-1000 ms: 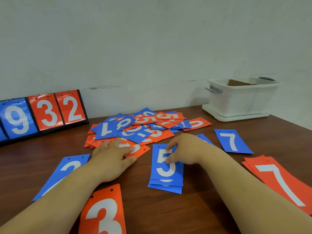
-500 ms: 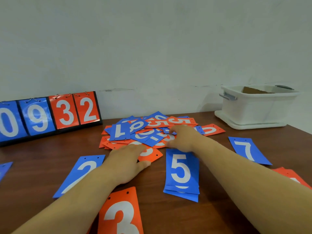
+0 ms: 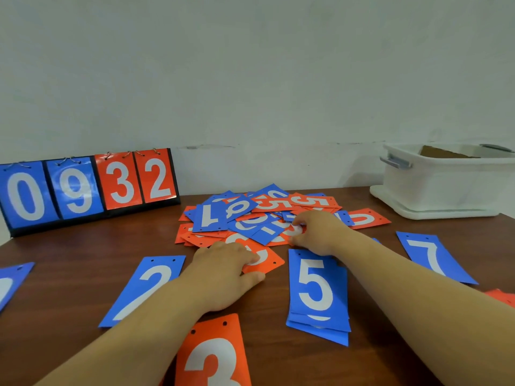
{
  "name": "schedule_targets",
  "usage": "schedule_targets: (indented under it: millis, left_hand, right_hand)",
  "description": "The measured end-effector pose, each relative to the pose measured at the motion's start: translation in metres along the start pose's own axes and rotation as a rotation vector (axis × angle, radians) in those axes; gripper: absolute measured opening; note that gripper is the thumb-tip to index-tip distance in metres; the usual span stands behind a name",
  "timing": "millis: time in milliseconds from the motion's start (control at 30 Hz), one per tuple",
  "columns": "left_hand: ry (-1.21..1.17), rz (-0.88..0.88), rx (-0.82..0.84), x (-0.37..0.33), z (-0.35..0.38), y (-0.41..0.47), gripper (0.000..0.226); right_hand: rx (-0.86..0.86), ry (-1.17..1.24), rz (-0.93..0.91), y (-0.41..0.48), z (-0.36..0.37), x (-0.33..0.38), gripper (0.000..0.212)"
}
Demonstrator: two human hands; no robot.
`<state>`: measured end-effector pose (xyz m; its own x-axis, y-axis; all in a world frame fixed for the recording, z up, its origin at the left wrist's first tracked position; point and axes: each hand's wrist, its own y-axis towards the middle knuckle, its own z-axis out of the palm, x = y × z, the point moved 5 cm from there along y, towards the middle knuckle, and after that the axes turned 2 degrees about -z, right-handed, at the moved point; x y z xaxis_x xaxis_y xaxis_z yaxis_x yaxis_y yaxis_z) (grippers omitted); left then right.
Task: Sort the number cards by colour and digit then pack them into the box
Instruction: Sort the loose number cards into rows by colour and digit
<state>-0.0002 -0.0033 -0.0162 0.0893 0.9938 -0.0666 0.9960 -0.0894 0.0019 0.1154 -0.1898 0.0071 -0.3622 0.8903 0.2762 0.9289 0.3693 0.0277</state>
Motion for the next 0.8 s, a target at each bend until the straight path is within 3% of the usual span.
schedule_targets:
  millis: [133,233,467,633,800]
  left_hand:
    - [0.003,-0.024,0.026,0.004,0.001,-0.003,0.058]
    - [0.034,-0.088,0.024,0.010,-0.001,-0.006,0.057]
    - [0.105,-0.188,0.052,0.023,-0.003,-0.008,0.059]
    - [0.085,-0.212,0.018,0.026,-0.003,-0.007,0.058]
    - [-0.088,-0.240,-0.092,0.029,-0.013,-0.010,0.036]
  right_hand:
    - [-0.052,0.035,-0.146,-0.004,0.000,0.029,0.053]
    - [0.037,-0.027,-0.228,0.001,0.011,0.053,0.061]
    - [0.133,-0.139,-0.242,-0.005,0.018,0.064,0.059]
    - [0.158,0.005,-0.237,-0.014,0.013,0.068,0.056]
    - [0.152,0.008,-0.138,-0.008,0.016,0.079,0.065]
